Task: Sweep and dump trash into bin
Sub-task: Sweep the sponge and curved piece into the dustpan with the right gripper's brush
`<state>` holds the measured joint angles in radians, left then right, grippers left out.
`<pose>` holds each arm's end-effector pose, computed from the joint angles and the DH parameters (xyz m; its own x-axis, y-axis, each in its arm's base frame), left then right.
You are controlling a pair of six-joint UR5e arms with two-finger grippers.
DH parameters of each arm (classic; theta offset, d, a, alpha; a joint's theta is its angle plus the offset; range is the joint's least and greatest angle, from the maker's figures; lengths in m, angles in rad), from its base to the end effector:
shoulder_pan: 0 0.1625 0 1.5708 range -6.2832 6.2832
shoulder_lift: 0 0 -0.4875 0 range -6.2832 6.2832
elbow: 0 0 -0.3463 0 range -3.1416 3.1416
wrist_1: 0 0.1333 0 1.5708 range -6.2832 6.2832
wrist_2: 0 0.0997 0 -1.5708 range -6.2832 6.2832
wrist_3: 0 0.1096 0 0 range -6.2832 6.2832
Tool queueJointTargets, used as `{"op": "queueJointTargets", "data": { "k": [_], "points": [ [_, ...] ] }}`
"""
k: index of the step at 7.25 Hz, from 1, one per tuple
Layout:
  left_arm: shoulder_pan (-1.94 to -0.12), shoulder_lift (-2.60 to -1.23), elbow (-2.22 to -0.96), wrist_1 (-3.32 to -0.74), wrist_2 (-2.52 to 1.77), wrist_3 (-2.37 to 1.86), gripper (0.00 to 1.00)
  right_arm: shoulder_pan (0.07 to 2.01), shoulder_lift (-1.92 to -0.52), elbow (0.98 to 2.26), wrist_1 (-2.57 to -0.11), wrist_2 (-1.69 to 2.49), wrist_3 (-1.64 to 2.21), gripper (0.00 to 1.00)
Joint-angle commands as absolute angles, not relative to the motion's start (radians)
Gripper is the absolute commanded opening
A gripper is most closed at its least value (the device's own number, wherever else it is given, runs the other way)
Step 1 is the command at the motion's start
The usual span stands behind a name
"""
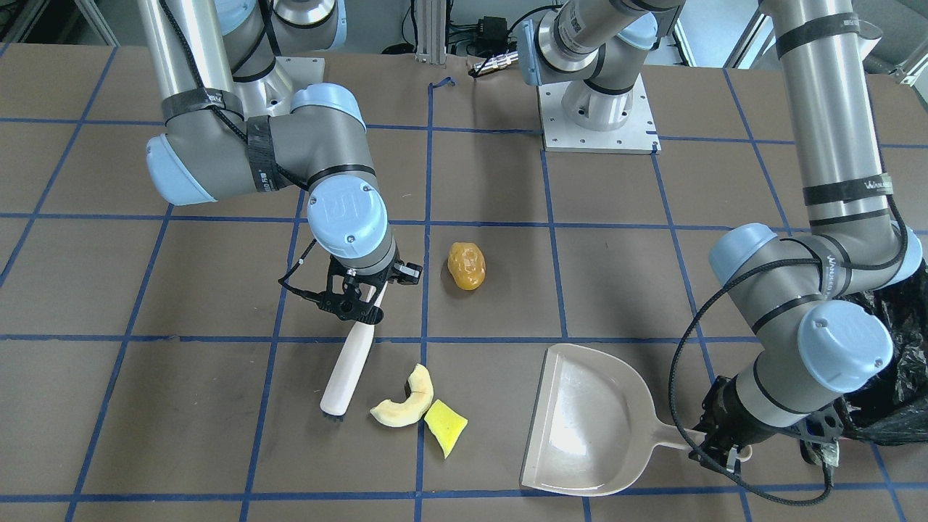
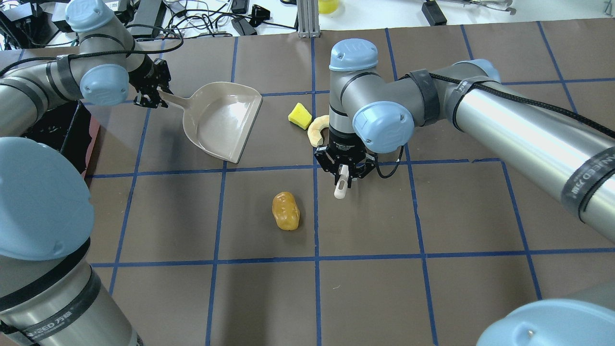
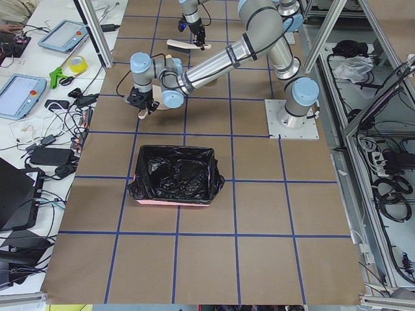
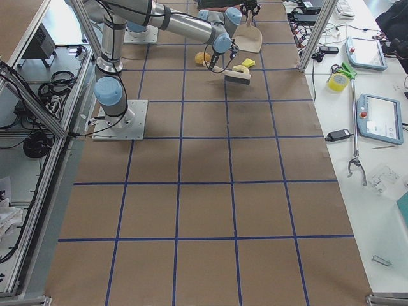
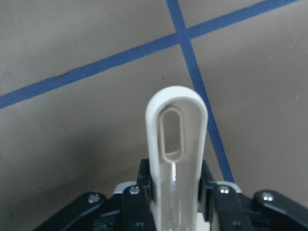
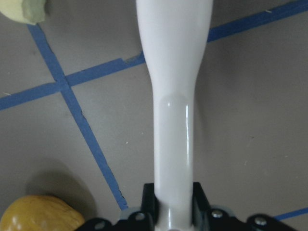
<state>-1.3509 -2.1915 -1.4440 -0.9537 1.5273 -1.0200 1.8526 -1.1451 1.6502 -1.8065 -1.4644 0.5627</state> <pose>0.0181 -0.7141 0.2985 -0.3264 -0.9366 0.1273 -0.9451 0.3256 -0.0275 0.2981 -0.5086 0.3073 -0.9575 0.2830 0.0554 0.2870 0.9162 0.2797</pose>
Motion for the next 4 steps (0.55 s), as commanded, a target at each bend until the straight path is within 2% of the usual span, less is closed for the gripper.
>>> {"op": "queueJointTargets", "data": {
  "k": [1,4],
  "points": [
    [-1.359,-2.180,-1.439,-1.003,1.538,-1.051,0.00,1.856,-1.105,1.596,-1.809,-1.451,0.575,0.16],
    [-1.382,-2.186,-1.437,-1.003,1.546,-1.175,0.00,1.897,-1.023,1.495,-1.810,-1.397,0.603,0.16]
  ]
}}
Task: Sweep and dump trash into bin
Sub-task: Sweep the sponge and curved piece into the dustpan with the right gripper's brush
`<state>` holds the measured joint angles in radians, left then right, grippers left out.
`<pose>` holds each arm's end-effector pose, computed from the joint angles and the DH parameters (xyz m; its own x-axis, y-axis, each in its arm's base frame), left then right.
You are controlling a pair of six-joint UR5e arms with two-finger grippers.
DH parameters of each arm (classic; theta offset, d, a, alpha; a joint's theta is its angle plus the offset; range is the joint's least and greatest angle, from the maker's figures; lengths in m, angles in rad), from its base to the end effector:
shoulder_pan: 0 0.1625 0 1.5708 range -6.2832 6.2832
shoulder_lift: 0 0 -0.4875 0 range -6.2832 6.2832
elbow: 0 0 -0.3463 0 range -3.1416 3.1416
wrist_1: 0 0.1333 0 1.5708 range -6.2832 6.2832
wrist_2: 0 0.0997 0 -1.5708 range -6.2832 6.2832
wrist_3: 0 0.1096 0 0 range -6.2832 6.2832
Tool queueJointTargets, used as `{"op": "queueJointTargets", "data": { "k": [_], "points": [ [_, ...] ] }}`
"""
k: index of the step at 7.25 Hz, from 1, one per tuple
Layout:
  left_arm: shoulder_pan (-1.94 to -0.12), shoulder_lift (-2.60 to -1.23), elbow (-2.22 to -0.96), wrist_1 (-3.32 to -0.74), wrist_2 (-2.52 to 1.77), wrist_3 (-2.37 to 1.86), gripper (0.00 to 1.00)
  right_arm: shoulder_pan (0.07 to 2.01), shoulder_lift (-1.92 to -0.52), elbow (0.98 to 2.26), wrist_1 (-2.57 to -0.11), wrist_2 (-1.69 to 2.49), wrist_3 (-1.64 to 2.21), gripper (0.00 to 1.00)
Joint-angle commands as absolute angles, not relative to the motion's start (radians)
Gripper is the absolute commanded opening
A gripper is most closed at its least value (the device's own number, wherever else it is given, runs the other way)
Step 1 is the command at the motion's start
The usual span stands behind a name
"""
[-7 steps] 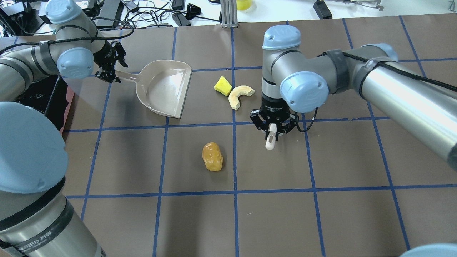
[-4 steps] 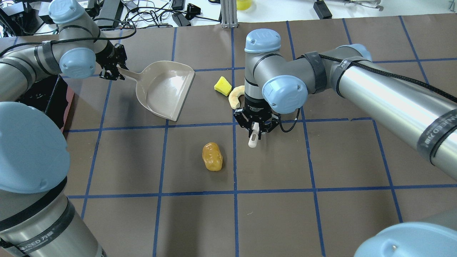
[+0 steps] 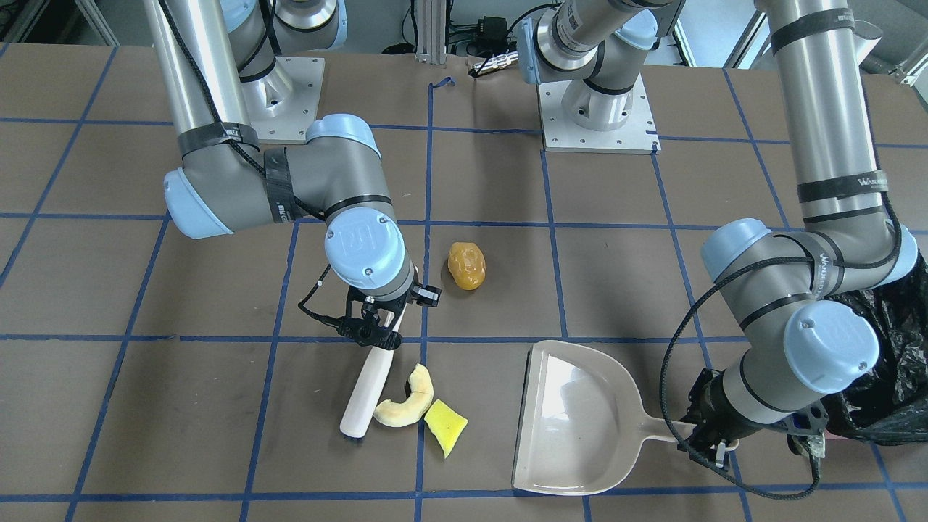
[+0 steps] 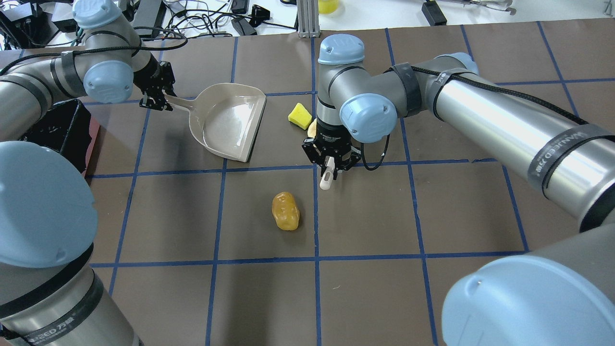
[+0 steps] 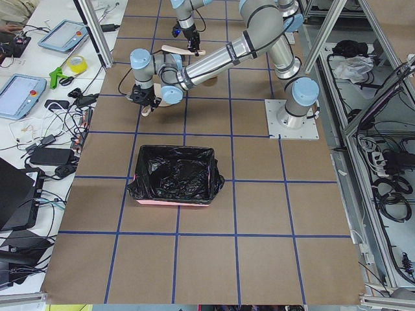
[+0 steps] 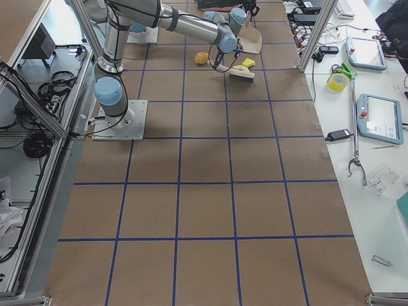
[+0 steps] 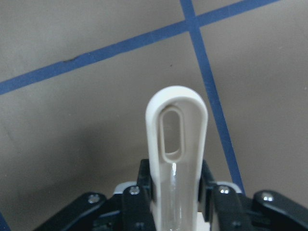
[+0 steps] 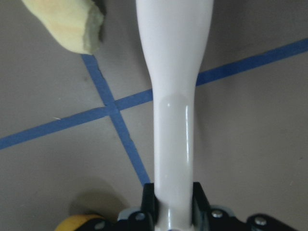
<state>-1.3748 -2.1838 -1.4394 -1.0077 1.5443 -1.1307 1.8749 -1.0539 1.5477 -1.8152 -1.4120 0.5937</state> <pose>0.0019 -0.7089 0.2997 -0.2423 -0.9665 0.0849 -0.9701 0.2423 -0.0108 0.3281 -0.5424 0.2927 -0.9529 0.3030 0.0111 0.2931 0.9110 0.2903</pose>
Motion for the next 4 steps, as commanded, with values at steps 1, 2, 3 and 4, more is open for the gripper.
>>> {"op": "queueJointTargets", "data": {
  "k": [1,2,3,4],
  "points": [
    [-1.382,-2.189,-1.430,-1.003,1.552,-1.177,0.00,1.911,-0.994,1.468,-1.810,-1.397,0.607,0.16],
    [-1.388,-2.192,-1.425,-1.002,1.630,-1.178,0.00,1.919,-0.986,1.451,-1.812,-1.394,0.598,0.16],
    [-1.396,-2.194,-1.425,-1.002,1.632,-1.181,0.00,1.924,-0.971,1.425,-1.810,-1.373,0.575,0.15],
    [-1.397,-2.195,-1.425,-1.002,1.634,-1.189,0.00,1.952,-0.945,1.386,-1.812,-1.364,0.557,0.15]
  ]
}}
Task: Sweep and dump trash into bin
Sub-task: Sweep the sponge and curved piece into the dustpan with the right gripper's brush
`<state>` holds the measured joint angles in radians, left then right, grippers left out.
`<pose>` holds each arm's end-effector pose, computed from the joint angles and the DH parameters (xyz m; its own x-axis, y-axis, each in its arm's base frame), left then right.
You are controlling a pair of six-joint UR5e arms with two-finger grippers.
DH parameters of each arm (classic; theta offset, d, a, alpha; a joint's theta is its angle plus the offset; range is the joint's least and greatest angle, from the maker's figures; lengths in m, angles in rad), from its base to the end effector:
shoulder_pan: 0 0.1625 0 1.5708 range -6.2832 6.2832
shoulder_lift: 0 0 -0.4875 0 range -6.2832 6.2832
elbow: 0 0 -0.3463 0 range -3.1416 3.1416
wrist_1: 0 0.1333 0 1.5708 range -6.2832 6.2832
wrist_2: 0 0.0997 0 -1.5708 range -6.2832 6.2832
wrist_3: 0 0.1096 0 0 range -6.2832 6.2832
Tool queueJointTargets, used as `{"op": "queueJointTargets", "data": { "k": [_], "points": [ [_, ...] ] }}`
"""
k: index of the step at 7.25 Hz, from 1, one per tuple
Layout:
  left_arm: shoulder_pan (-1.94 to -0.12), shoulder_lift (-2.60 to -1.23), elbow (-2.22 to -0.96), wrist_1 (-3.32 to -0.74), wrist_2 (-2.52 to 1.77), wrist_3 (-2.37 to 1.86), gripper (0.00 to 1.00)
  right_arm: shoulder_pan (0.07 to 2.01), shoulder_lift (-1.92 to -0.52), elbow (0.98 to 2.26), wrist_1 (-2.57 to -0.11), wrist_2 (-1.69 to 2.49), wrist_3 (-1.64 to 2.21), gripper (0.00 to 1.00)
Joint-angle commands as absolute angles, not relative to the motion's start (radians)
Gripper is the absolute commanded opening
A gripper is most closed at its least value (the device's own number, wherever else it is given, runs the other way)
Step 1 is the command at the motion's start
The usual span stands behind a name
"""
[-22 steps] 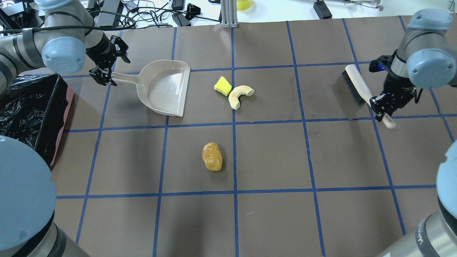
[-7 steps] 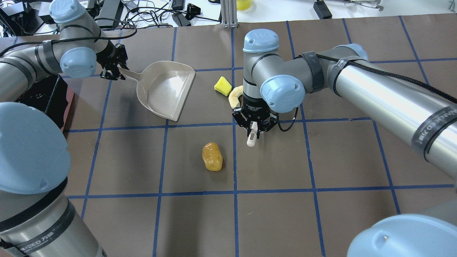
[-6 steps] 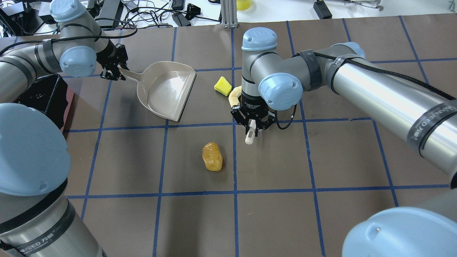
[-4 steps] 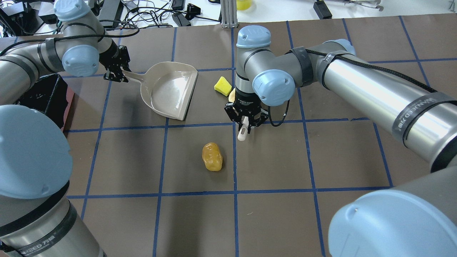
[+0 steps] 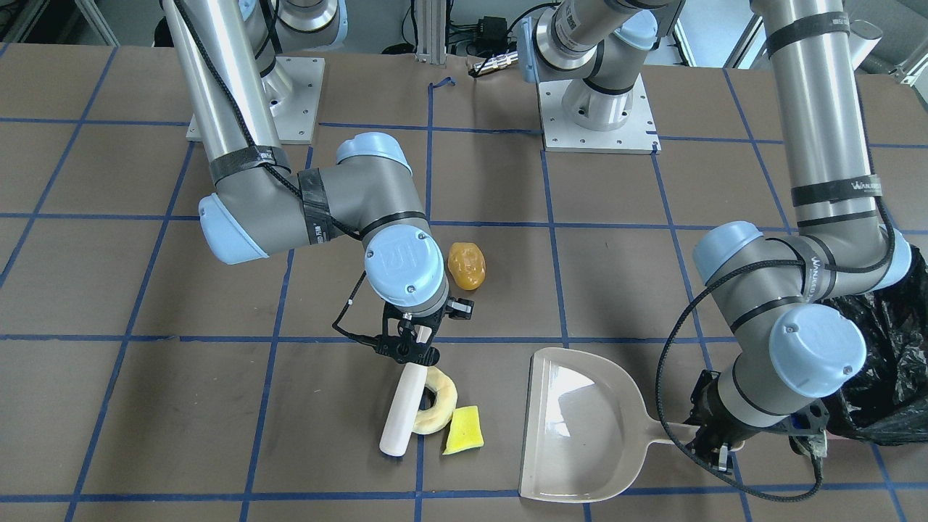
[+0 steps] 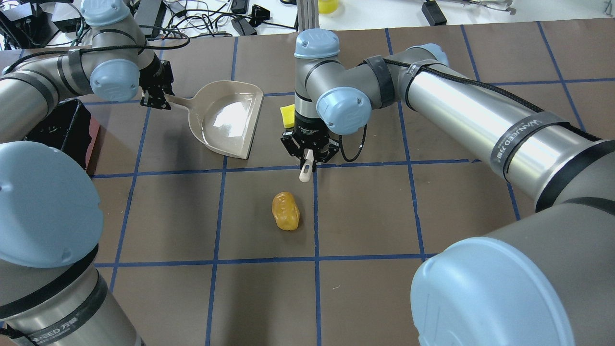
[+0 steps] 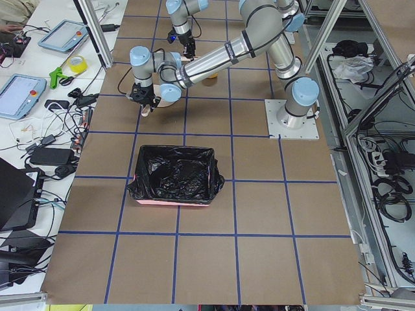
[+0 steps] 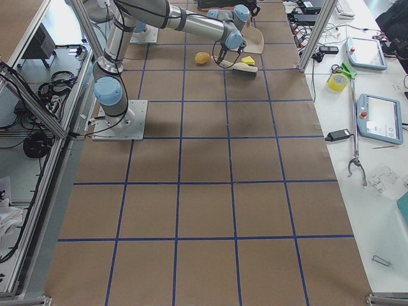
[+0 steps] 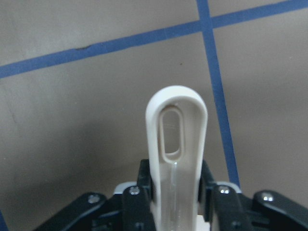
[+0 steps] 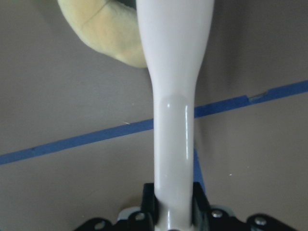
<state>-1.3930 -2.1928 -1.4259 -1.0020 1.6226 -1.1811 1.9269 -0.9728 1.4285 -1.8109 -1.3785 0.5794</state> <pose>-0.0016 -0.7125 0.2998 -0.2102 -0.9755 0.0651 -0.9754 0.2046 -0.0825 0.3746 -0.5646 0.2866 -0.9682 0.2470 -0.0391 0.2265 0.9325 0.2812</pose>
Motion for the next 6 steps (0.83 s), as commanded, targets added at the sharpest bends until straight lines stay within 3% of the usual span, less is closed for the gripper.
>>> {"op": "queueJointTargets", "data": {
  "k": [1,6],
  "points": [
    [-1.399,-2.195,-1.425,-1.002,1.632,-1.198,0.00,1.983,-0.915,1.347,-1.815,-1.364,0.557,0.16],
    [-1.402,-2.195,-1.424,-1.002,1.631,-1.216,0.00,2.088,-0.806,1.182,-1.864,-1.310,0.569,0.17]
  ]
}}
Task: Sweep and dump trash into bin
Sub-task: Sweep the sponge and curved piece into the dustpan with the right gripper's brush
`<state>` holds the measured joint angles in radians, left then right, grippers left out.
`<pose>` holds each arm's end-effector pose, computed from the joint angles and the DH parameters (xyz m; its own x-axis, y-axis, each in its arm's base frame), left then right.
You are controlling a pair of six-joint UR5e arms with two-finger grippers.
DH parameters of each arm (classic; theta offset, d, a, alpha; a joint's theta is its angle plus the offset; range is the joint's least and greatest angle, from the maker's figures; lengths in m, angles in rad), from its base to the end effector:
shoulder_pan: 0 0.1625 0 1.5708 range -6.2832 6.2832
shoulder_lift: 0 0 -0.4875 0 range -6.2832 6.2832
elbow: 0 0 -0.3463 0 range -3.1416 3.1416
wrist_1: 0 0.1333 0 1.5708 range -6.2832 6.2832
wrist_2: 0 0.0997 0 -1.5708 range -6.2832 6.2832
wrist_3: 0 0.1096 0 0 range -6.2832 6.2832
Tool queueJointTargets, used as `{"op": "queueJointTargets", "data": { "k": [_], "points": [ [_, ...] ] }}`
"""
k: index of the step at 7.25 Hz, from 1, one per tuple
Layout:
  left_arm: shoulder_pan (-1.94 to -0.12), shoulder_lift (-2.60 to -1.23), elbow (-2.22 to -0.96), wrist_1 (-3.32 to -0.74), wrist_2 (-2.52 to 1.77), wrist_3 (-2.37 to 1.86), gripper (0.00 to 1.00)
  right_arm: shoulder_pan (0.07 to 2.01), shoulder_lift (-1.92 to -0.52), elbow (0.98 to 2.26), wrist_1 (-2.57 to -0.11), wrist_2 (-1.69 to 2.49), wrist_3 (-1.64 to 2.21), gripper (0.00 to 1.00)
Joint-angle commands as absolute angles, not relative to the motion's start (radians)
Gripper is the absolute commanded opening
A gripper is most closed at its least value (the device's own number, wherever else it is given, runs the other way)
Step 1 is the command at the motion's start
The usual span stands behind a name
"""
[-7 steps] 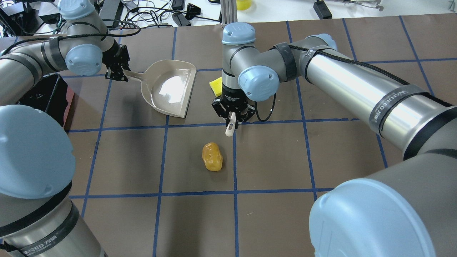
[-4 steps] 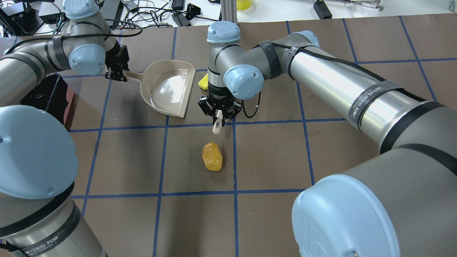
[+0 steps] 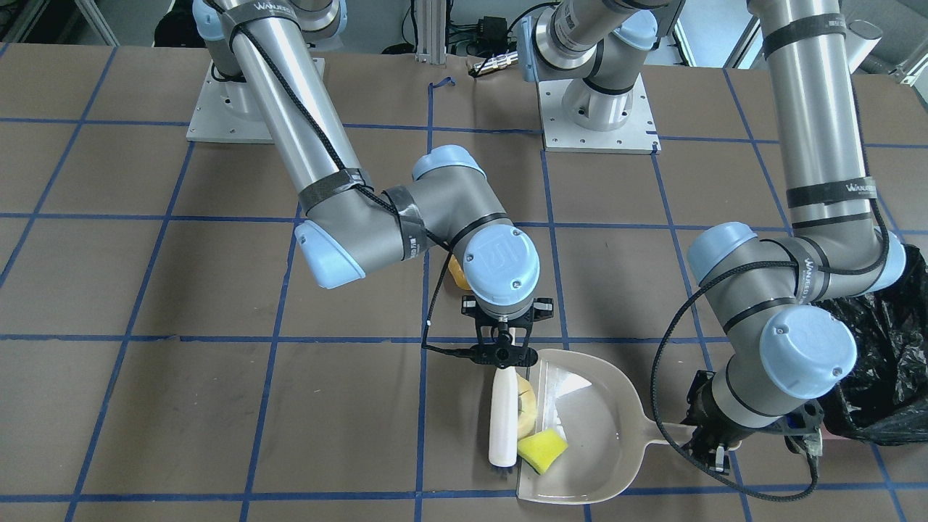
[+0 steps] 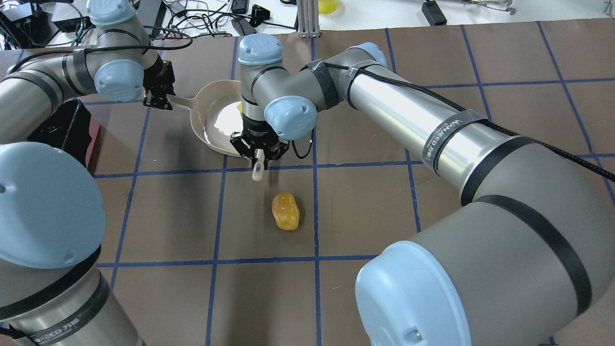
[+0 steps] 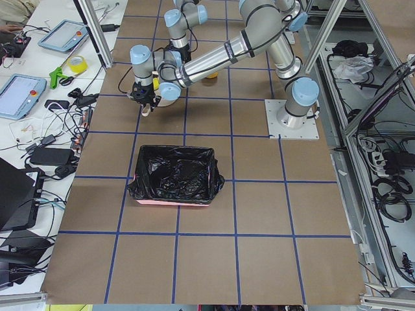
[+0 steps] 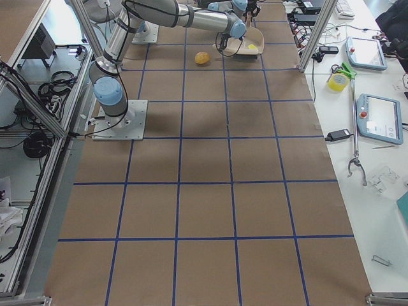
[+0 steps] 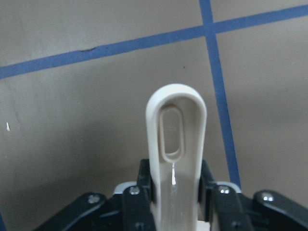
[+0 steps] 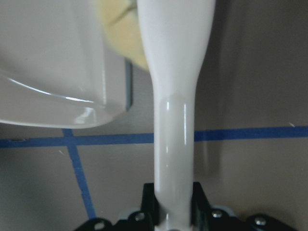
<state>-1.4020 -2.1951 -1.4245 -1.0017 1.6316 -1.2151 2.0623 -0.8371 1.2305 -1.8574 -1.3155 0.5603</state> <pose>-0.0070 -0.7130 0.2989 -0.1855 -0.9805 0.0642 -0.9798 0.1796 -0.0884 0.4884 -0.5712 0.2757 -0.9828 0.0991 -0.1560 0.0626 0.9726 0.2237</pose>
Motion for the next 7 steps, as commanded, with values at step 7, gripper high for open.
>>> {"op": "queueJointTargets", "data": {
  "k": [7],
  "points": [
    [-1.405,-2.189,-1.425,-1.003,1.628,-1.218,0.00,2.033,-0.958,1.172,-1.601,-1.395,0.580,0.19]
  ]
}}
